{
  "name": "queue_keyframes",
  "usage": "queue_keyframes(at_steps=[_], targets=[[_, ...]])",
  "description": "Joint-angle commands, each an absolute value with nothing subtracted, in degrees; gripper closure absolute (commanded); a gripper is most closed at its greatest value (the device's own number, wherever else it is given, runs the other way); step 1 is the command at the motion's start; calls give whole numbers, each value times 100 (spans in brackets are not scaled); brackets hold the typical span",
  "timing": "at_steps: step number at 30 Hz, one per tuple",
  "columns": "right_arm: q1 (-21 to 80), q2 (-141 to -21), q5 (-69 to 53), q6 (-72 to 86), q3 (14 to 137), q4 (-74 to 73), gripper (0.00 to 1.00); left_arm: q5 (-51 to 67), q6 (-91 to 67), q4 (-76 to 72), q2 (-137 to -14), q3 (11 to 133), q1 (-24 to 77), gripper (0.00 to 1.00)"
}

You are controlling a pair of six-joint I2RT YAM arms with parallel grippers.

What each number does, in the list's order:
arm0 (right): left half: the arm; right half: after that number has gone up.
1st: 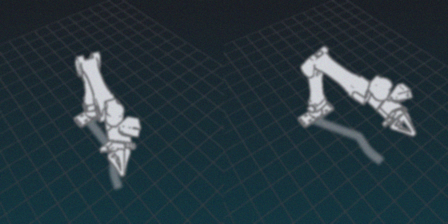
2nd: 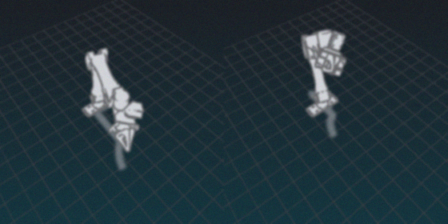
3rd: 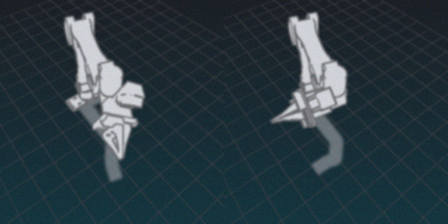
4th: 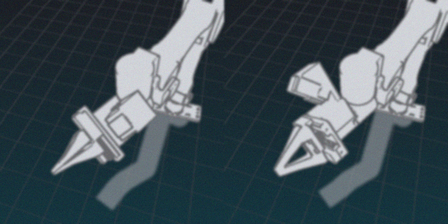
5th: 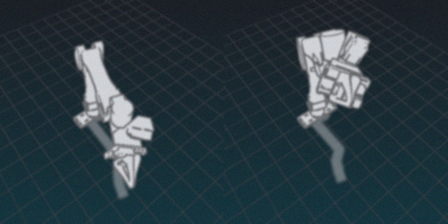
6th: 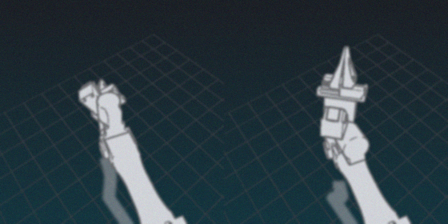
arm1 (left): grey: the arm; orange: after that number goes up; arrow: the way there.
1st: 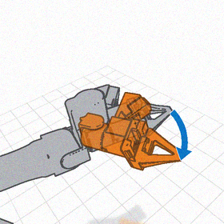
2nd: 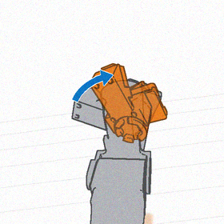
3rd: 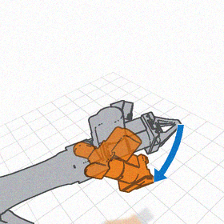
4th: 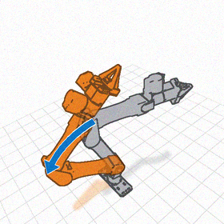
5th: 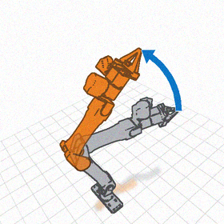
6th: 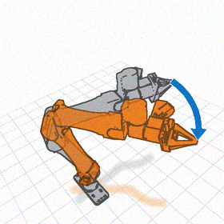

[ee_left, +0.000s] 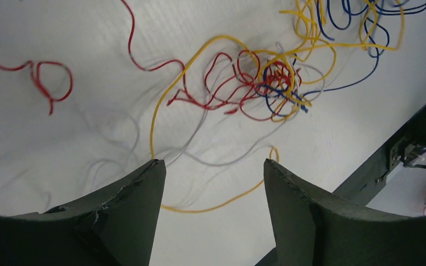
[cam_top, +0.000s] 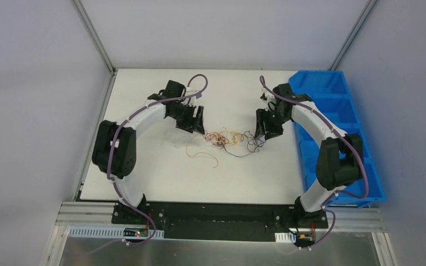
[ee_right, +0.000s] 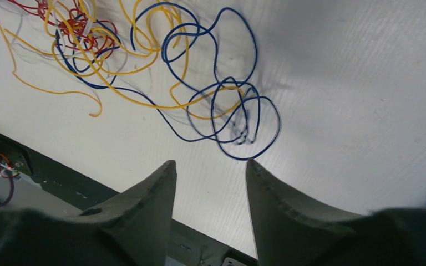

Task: Untangle the cables

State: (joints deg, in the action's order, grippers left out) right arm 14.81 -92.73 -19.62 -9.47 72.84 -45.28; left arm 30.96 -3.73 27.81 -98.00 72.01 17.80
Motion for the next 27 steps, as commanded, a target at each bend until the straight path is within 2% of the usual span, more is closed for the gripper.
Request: queue_keyframes(at_steps=[1, 3, 11, 14, 16, 17, 19, 20, 22, 27], targets=[[1704, -9650, -2245, -607, 7770, -4400, 42, 3480, -1378, 2277, -10682, 7609, 2096, 34], [1948, -9790, -2416, -387, 7815, -4070, 39, 3579, -1494, 2146, -10911, 7683, 2265, 33], [2805, -10981, -2858, 607, 8082, -3046, 40, 3511, -2032, 1715, -11473, 7645, 2584, 35], [2932, -11371, -2874, 829, 8132, -2671, 40, 3450, -2145, 1666, -11617, 7541, 2577, 46], [2995, -11553, -2656, 879, 8168, -2523, 43, 3517, -2197, 1649, -11669, 7495, 2575, 63], [3018, -11627, -2545, 888, 8192, -2513, 48, 3547, -2225, 1638, -11679, 7475, 2575, 72], [3068, -11739, -2087, 832, 8225, -2637, 68, 3609, -2207, 1630, -11619, 7436, 2554, 96], [3081, -11749, -1737, 768, 8222, -2769, 82, 3592, -2202, 1634, -11535, 7370, 2508, 100], [3030, -11651, -1094, 619, 8128, -2998, 100, 3503, -2223, 1635, -11265, 7159, 2287, 100], [2595, -11017, -551, 196, 7505, -3368, 100, 3184, -1939, 1832, -10334, 6488, 1274, 100]])
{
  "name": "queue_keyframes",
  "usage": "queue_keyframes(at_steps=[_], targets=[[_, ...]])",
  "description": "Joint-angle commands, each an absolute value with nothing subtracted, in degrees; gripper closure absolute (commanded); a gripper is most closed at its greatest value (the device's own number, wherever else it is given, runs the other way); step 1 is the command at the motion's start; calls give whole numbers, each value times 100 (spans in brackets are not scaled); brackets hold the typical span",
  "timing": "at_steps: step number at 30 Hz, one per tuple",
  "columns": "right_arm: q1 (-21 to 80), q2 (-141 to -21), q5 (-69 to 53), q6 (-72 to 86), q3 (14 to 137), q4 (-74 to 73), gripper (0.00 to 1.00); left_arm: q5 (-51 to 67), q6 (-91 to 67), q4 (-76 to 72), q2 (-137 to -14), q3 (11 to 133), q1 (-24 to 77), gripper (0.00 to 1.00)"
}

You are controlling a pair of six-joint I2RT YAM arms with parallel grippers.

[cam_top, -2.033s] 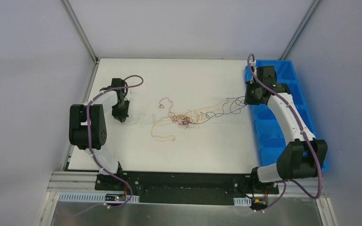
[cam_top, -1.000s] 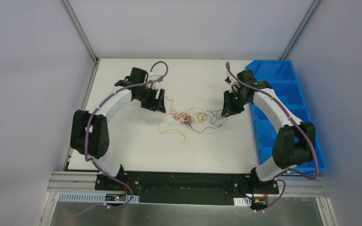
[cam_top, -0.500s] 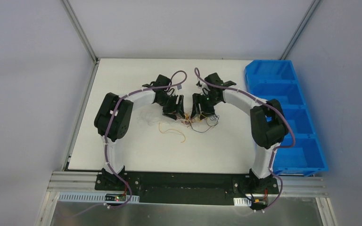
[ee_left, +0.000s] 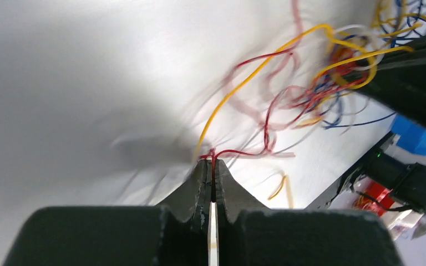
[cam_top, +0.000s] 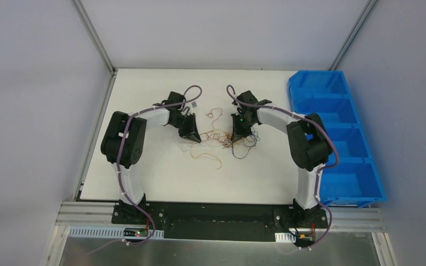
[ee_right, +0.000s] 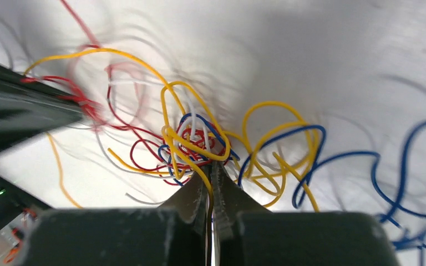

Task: Untangle the cables

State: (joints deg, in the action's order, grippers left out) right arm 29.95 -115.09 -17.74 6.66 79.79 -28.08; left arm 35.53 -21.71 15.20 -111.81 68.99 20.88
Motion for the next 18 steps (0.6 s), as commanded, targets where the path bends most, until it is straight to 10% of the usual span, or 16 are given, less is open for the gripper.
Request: queue_keyframes(at_steps=[1, 18], targets=[[2506, -10882, -520, 90, 7390, -3440, 100, 3107, -1805, 1893, -10142, 6389, 1055, 100], [1648, -9728, -1203, -1022, 7008, -4516, 100, 3375, -274, 3271, -8949, 7778, -1680, 100]])
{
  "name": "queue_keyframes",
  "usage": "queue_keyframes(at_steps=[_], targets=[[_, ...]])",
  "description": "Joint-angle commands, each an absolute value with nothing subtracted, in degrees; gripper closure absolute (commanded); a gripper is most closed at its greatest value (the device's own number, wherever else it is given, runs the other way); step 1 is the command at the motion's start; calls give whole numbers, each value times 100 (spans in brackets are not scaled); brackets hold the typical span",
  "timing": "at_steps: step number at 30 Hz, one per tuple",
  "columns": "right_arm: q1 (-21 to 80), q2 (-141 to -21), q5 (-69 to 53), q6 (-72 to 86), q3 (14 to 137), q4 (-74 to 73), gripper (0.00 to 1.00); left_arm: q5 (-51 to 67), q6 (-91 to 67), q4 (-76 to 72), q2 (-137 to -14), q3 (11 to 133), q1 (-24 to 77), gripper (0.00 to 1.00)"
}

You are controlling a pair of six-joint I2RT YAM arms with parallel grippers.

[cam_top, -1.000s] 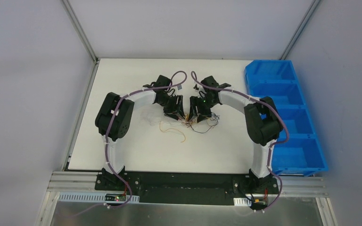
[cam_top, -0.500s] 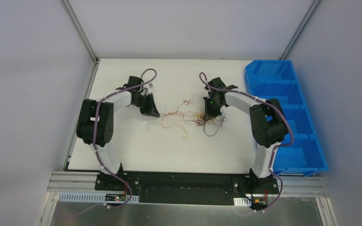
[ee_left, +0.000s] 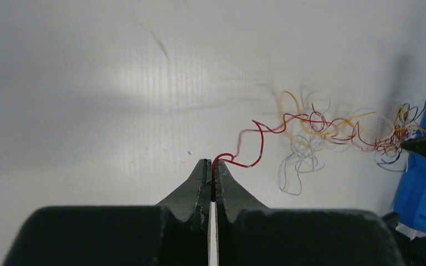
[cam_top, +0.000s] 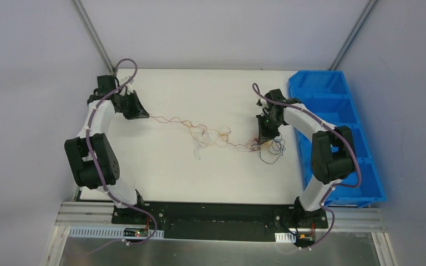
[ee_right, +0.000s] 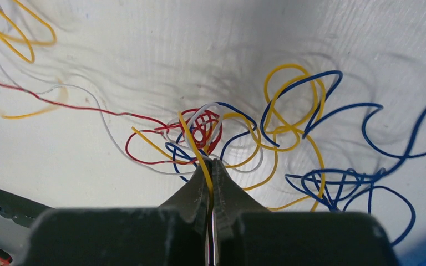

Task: Untangle the cables

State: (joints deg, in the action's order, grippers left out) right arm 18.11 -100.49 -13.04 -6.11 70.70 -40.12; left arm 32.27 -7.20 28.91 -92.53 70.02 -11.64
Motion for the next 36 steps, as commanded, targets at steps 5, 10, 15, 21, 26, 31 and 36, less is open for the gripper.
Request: queue_keyframes(at_steps=[5, 10, 15, 21, 26, 31, 36], targets=[[1366, -9599, -1000, -1341, 6694, -4683, 100, 3524, -152, 3636, -9137, 8870, -2446, 100], [1320, -9480, -1044, -1315, 6368, -4602, 100, 3667, -120, 3923, -9153, 9737, -2690, 100], [1437, -9516, -1261, -1185, 6378, -4571, 100, 4133, -499, 4032, -9106, 10250, -2760, 100], [1931, -9348, -2485, -876, 7255, -4610, 100, 5567, -1034, 4032, -8589, 10091, -2432, 100], [2273, -9636, -3326, -1507, 8667, -5605, 46, 6135, -1597, 4025, -7947, 10015, -1600, 100], [2221, -8805, -3474, -2195, 8559, -5162, 22, 6028, -1800, 4028, -7485, 9704, -324, 100], [2427, -7643, -4087, -2553, 7561, -3132, 1, 6314, -2012, 4026, -7610, 9659, 146, 100]])
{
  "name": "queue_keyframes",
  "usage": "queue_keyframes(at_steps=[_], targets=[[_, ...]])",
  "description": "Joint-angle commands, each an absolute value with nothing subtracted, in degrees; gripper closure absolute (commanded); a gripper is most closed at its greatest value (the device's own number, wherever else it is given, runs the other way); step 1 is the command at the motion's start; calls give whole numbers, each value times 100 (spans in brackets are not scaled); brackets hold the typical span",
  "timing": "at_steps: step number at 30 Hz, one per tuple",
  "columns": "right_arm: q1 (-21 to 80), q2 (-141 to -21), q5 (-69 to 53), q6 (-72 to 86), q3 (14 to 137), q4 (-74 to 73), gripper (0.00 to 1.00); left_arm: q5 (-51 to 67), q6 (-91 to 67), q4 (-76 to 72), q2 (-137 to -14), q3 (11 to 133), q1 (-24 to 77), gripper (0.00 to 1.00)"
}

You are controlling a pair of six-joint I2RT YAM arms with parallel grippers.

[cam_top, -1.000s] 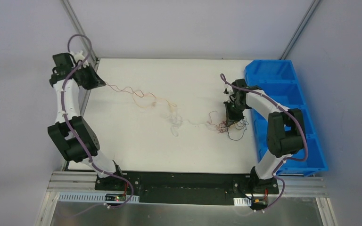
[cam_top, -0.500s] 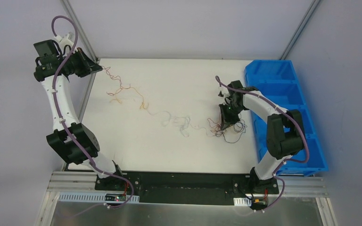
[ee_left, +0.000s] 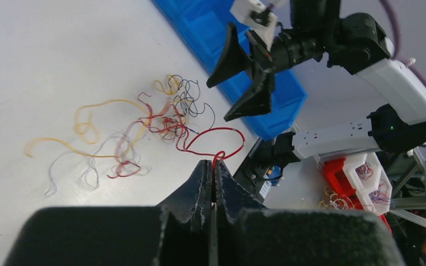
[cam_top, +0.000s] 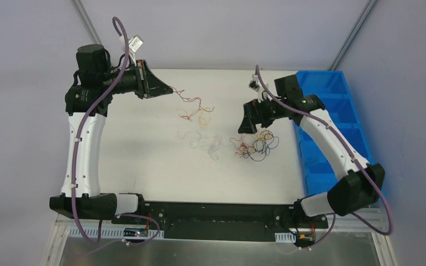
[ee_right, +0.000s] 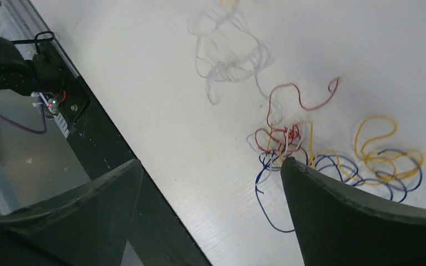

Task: Untangle the cables

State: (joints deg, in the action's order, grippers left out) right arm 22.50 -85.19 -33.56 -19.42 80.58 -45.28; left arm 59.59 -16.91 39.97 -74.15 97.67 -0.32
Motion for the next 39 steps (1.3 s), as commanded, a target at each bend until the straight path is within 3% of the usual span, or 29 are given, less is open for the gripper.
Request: queue_keyframes(at_steps=[1, 8, 15, 16, 17, 19, 21, 27, 33, 39], targets=[[2516, -7513, -4161, -2580, 7304, -2616, 1, 6415, -2064, 4021, -7654, 9653, 234, 100], [3198, -7609, -4277, -2324, 5594, 951, 1, 7623, -2519, 3897, -8319, 10217, 646, 100], [3647, -9124, -3737, -1956, 5701, 3133, 1, 8355, -2877, 3843, -8908, 10977, 683, 100], [3655, -9259, -3687, -1918, 5817, 3227, 7, 8365, -2882, 3829, -8947, 11001, 685, 100], [3656, -9385, -3655, -1887, 5928, 3268, 20, 8348, -2887, 3807, -9005, 11065, 678, 100], [3654, -9519, -3630, -1946, 6028, 3261, 71, 8308, -2994, 3760, -9155, 11340, 655, 100], [3643, -9575, -3526, -2000, 6038, 3192, 99, 8254, -3215, 3705, -9387, 11880, 563, 100], [3512, -9614, -3407, -2258, 5746, 2313, 100, 7713, -3957, 3248, -10087, 13785, -193, 100], [3506, -9595, -3245, -2601, 5304, 1190, 100, 6863, -4099, 2383, -10007, 14267, -728, 100], [3659, -9715, -3245, -2601, 5850, -807, 100, 5765, -3330, 2386, -9676, 14021, -912, 100]])
